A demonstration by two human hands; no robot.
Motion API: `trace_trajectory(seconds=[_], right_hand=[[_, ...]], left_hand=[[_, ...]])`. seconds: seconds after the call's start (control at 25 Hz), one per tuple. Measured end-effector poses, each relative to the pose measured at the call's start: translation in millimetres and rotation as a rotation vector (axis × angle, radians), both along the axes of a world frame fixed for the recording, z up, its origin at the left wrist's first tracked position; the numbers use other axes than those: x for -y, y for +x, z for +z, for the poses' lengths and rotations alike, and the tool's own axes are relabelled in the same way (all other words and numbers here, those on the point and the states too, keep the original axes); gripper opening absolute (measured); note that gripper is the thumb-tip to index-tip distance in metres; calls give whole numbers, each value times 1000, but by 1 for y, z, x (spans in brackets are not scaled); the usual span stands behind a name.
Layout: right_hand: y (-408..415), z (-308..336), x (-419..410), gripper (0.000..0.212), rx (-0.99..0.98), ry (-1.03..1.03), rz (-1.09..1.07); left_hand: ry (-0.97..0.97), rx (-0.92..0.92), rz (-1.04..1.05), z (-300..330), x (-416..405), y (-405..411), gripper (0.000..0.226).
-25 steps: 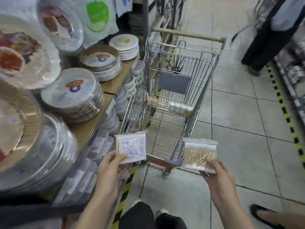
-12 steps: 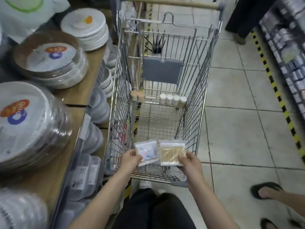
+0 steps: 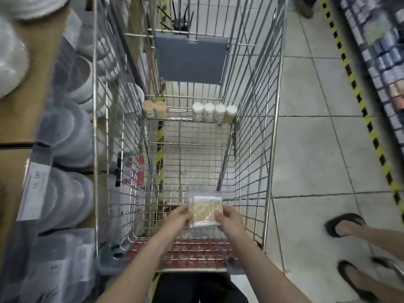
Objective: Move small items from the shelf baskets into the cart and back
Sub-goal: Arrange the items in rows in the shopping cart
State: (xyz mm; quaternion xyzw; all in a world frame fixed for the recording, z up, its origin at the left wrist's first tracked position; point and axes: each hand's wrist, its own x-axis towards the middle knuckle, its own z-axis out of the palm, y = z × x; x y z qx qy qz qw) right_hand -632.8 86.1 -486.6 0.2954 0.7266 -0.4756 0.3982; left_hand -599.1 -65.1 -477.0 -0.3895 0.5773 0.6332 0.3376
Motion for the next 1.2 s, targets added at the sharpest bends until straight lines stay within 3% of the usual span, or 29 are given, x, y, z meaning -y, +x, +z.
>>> trace_trajectory(seconds=[0.32, 0.68, 0.84, 1.2], right_hand=[[3, -70, -11, 27, 43, 264, -25], [-5, -103, -15, 23, 176, 479, 256], [-7, -101, -13, 25, 207, 496, 285], [-7, -85, -12, 18, 203, 474, 291]], left_hand=[[-66, -8, -305, -72, -28, -15, 30], [-235, 43, -506, -130, -45, -17, 21], [-303, 32, -503, -133, -51, -18, 28], [-332, 1, -447, -132, -57, -18, 21]])
